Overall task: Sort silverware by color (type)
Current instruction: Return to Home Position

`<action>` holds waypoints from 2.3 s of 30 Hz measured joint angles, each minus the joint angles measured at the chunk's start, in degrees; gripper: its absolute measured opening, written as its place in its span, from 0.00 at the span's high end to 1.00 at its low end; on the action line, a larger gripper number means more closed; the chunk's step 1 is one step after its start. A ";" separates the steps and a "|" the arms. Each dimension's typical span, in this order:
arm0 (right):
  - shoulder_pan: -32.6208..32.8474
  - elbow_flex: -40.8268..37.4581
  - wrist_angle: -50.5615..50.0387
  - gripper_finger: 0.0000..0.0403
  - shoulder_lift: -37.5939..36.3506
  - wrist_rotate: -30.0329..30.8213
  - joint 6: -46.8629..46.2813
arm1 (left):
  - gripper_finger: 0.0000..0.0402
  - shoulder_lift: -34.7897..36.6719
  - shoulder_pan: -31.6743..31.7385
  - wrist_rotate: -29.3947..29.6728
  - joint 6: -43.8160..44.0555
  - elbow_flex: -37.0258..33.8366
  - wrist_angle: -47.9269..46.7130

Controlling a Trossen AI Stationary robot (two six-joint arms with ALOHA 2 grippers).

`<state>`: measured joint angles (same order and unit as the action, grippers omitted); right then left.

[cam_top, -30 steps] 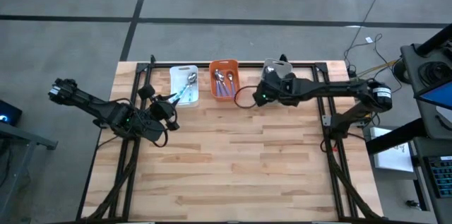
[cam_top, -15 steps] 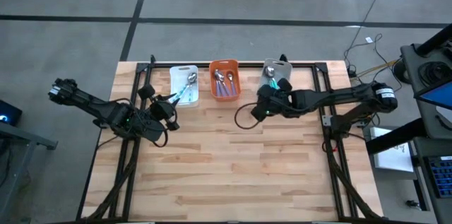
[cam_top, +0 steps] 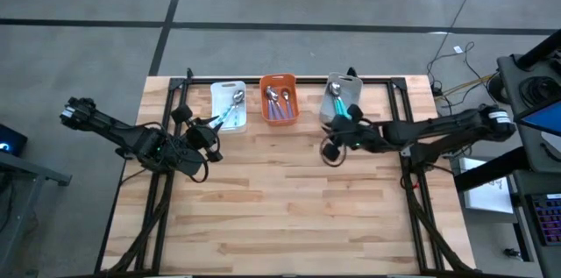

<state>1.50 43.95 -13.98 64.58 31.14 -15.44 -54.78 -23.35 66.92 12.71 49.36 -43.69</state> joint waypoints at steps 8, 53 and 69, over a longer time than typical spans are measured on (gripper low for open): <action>0.00 -12.61 14.48 0.86 -9.76 -1.62 2.76 | 0.81 0.00 0.00 0.00 0.00 0.00 0.01; -0.02 -41.42 18.30 0.86 -64.54 -4.28 17.63 | 0.81 28.64 -14.71 -2.93 23.30 -26.40 8.78; -0.02 -41.74 13.93 0.86 -64.14 -3.24 18.12 | 0.81 28.58 -14.71 3.44 26.47 -27.41 9.96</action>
<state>1.48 2.20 -0.04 0.44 27.90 2.68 -26.20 -38.06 70.36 39.18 21.95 -33.73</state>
